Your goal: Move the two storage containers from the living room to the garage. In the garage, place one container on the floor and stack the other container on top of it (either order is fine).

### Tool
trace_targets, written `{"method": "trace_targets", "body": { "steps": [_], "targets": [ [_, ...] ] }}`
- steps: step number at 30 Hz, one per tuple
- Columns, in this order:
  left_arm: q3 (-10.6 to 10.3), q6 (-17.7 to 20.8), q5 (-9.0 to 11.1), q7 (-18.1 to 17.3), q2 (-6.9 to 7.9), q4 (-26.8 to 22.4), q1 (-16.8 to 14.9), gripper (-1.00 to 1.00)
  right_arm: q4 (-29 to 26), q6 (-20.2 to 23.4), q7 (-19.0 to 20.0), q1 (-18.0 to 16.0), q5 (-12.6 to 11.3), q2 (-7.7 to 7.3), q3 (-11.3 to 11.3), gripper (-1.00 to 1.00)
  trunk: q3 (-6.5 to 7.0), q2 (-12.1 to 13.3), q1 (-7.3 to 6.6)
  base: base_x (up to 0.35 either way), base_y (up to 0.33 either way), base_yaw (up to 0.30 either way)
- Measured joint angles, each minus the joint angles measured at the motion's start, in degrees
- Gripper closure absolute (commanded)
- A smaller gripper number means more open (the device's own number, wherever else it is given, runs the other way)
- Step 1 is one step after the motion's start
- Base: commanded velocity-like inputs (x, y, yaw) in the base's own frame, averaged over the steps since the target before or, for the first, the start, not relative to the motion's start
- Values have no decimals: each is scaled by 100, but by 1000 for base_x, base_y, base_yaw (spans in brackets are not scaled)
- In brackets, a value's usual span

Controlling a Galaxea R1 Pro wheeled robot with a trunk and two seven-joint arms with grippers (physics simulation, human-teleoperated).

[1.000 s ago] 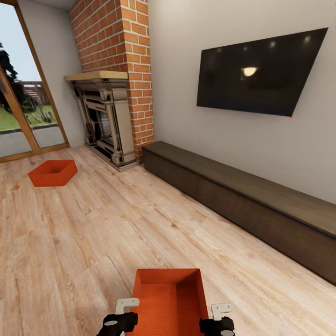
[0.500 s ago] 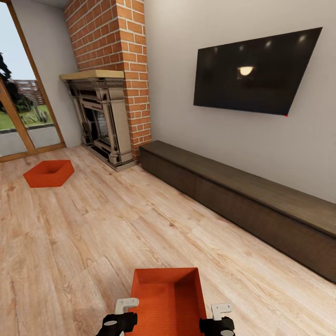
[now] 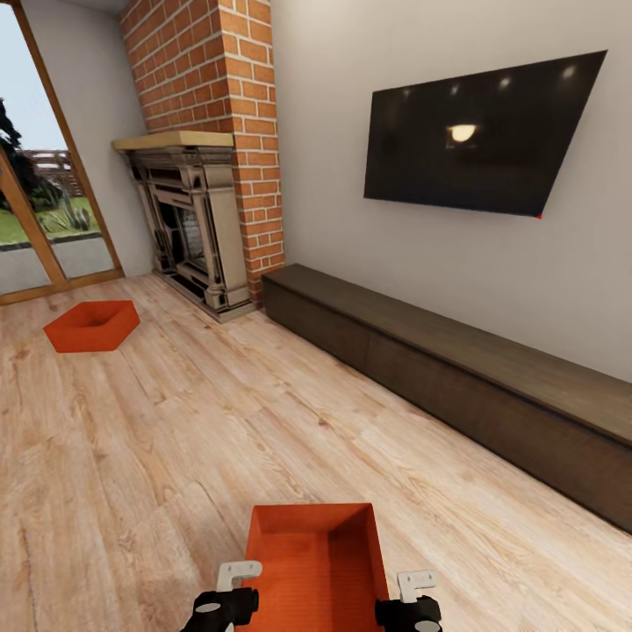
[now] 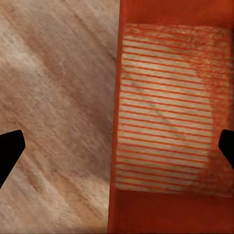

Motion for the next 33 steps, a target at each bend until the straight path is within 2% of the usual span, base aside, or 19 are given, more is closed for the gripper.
{"method": "trace_targets", "body": {
  "steps": [28,33],
  "targets": [
    [-6,8,0,13,5,-7,0,-100,0,0,-88,0,0,7,-2,-100,-242,0,0,0,0,0],
    [-1,0,0,2,9,-15,0,-100,0,-7,-78,0,1,-1,1,-100,-253,0,0,0,0,2]
  ]
}}
